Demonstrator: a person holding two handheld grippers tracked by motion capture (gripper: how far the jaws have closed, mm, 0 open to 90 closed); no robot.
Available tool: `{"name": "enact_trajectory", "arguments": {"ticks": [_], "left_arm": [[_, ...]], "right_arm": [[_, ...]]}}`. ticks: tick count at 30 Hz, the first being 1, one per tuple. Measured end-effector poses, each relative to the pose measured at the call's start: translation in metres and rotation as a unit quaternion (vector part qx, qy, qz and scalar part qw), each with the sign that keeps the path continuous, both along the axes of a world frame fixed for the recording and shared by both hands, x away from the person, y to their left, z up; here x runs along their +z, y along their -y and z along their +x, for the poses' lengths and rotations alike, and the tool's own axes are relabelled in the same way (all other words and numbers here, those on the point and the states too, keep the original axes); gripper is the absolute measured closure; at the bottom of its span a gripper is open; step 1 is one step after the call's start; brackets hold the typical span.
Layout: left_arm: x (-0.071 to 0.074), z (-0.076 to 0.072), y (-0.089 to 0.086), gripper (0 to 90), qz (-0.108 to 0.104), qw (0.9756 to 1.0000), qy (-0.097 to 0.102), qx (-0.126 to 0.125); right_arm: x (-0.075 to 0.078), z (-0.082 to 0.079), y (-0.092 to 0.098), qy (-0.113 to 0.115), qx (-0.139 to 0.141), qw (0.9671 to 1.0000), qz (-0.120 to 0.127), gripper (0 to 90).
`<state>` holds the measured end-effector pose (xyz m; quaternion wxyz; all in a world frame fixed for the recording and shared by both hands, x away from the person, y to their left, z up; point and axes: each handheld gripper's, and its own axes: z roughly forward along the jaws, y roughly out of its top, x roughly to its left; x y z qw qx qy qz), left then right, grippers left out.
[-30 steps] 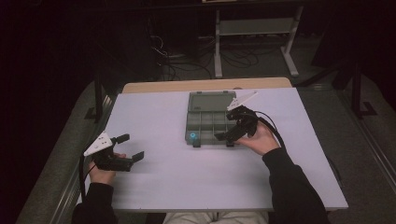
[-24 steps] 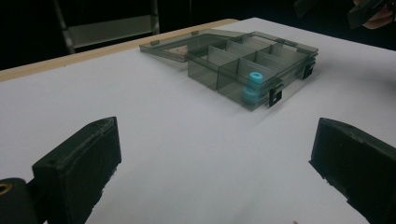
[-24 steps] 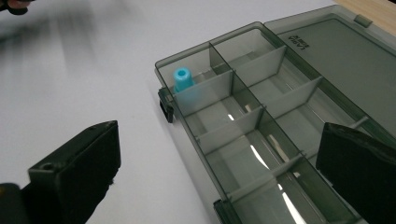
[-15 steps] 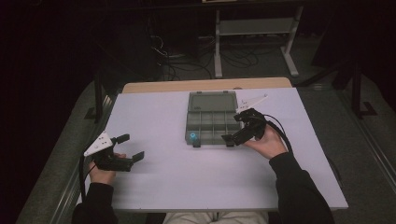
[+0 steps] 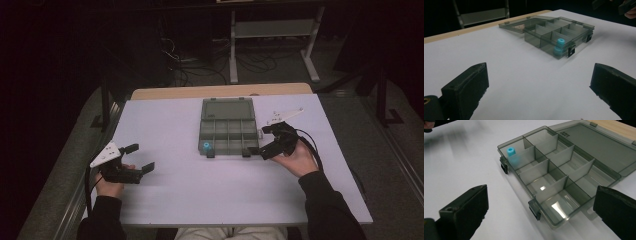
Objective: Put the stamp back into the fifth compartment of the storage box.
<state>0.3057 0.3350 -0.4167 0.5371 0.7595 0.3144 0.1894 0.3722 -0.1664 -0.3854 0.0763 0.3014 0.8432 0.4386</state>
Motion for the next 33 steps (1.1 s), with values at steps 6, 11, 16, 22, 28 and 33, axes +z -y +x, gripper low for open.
{"name": "enact_trajectory", "arguments": {"ticks": [6, 11, 16, 22, 28, 33], "left_arm": [[0.000, 0.000, 0.000, 1.5, 0.001, 1.0000, 0.000, 0.000], [0.000, 0.000, -0.001, 1.5, 0.002, 1.0000, 0.000, 0.001], [0.000, 0.000, 0.000, 1.5, 0.000, 1.0000, 0.002, -0.001], [0.000, 0.000, 0.000, 1.5, 0.000, 1.0000, 0.001, -0.002], [0.000, 0.000, 0.000, 1.5, 0.000, 1.0000, 0.002, -0.002], [0.001, 0.000, 0.000, 1.5, -0.002, 1.0000, 0.003, -0.003]], "right_arm": [[-0.006, -0.007, 0.009, 0.004, -0.008, 1.0000, 0.000, 0.0], [-0.007, -0.013, 0.014, 0.007, -0.013, 0.9999, 0.004, 0.0], [-0.009, -0.020, 0.019, 0.013, -0.020, 0.9996, 0.014, 0.0], [-0.016, -0.033, 0.029, 0.018, -0.036, 0.9990, 0.022, 0.0], [-0.019, -0.039, 0.036, 0.018, -0.044, 0.9985, 0.027, 0.0], [-0.022, -0.045, 0.045, 0.017, -0.054, 0.9976, 0.039, 0.0]]}}
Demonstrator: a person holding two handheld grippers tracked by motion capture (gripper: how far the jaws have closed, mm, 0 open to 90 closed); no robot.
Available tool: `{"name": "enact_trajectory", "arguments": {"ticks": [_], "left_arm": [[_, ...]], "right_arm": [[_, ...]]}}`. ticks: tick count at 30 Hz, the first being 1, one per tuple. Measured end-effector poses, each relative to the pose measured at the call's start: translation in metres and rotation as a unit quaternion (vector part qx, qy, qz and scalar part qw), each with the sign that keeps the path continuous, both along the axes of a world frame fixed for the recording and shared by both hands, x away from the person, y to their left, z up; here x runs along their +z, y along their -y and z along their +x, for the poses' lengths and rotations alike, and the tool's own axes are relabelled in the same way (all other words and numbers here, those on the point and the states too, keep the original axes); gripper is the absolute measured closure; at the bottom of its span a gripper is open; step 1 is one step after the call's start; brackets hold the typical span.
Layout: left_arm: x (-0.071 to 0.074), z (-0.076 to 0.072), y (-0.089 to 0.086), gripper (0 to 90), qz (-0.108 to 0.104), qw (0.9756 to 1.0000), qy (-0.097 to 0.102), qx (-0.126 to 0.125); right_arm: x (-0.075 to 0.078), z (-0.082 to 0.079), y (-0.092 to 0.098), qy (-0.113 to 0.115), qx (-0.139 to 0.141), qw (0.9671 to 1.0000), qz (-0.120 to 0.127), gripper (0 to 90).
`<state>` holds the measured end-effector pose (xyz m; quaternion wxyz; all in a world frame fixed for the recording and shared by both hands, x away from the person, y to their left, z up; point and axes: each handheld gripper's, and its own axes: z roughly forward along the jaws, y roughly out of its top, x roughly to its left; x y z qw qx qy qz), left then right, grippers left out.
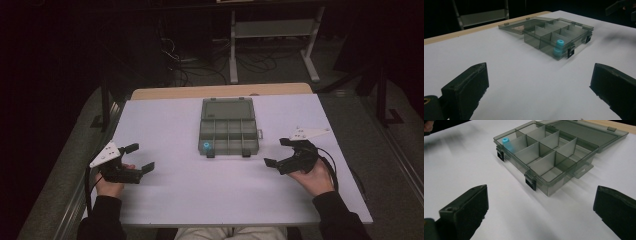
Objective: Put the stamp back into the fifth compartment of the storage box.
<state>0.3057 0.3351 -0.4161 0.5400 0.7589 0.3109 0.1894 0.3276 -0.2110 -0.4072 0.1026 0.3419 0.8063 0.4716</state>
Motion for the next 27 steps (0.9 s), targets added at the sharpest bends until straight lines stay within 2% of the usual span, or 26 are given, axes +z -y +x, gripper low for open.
{"name": "enact_trajectory", "arguments": {"ticks": [6, 11, 13, 27], "left_arm": [[0.000, 0.000, 0.000, 1.5, -0.001, 1.0000, 0.000, 0.001], [0.000, 0.000, -0.001, 1.5, -0.001, 1.0000, 0.001, 0.003], [0.000, 0.001, 0.000, 1.5, -0.001, 1.0000, 0.000, 0.003], [-0.001, 0.001, 0.000, 1.5, 0.000, 1.0000, 0.001, 0.000]], "right_arm": [[-0.004, -0.006, 0.011, -0.003, -0.005, 0.9999, 0.009, 0.0], [-0.007, -0.013, 0.023, 0.008, -0.022, 0.9995, 0.019, 0.0], [-0.008, -0.018, 0.030, 0.016, -0.031, 0.9988, 0.035, 0.0], [-0.016, -0.032, 0.054, 0.033, -0.050, 0.9971, 0.047, 0.0]]}}
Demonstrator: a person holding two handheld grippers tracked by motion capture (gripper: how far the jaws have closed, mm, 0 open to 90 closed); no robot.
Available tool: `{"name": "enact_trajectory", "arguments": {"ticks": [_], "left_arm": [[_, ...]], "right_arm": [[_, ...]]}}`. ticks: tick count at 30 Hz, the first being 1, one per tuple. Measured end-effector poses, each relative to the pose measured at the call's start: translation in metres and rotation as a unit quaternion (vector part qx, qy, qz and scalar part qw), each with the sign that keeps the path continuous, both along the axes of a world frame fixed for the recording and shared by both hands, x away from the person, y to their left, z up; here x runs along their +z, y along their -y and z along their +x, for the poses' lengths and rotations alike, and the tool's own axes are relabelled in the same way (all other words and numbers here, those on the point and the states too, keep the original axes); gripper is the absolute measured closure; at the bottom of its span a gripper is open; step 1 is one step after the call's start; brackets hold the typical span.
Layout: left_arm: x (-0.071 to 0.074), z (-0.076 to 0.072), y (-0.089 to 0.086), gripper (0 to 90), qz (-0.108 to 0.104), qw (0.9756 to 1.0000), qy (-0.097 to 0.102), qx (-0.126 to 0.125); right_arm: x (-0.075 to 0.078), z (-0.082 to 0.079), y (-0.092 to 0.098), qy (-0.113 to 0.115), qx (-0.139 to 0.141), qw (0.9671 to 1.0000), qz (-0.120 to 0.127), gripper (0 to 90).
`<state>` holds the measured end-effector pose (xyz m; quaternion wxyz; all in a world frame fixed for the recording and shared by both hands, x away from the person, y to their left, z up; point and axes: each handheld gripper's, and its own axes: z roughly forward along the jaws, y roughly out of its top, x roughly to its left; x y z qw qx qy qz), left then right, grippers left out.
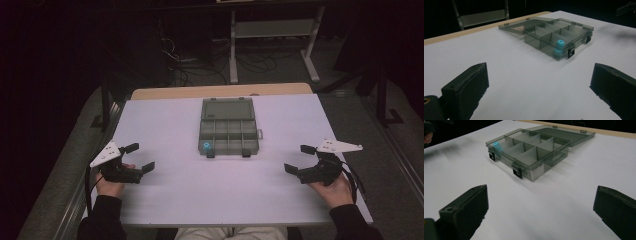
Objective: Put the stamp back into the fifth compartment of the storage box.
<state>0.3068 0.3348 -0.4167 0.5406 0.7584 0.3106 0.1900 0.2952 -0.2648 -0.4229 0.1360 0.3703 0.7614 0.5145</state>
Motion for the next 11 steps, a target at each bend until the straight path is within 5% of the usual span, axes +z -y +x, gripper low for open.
{"name": "enact_trajectory", "arguments": {"ticks": [11], "left_arm": [[0.000, 0.000, 0.000, 1.5, -0.001, 1.0000, -0.001, 0.003]], "right_arm": [[-0.004, -0.009, 0.020, 0.001, -0.006, 0.9999, 0.011, 0.0]]}}
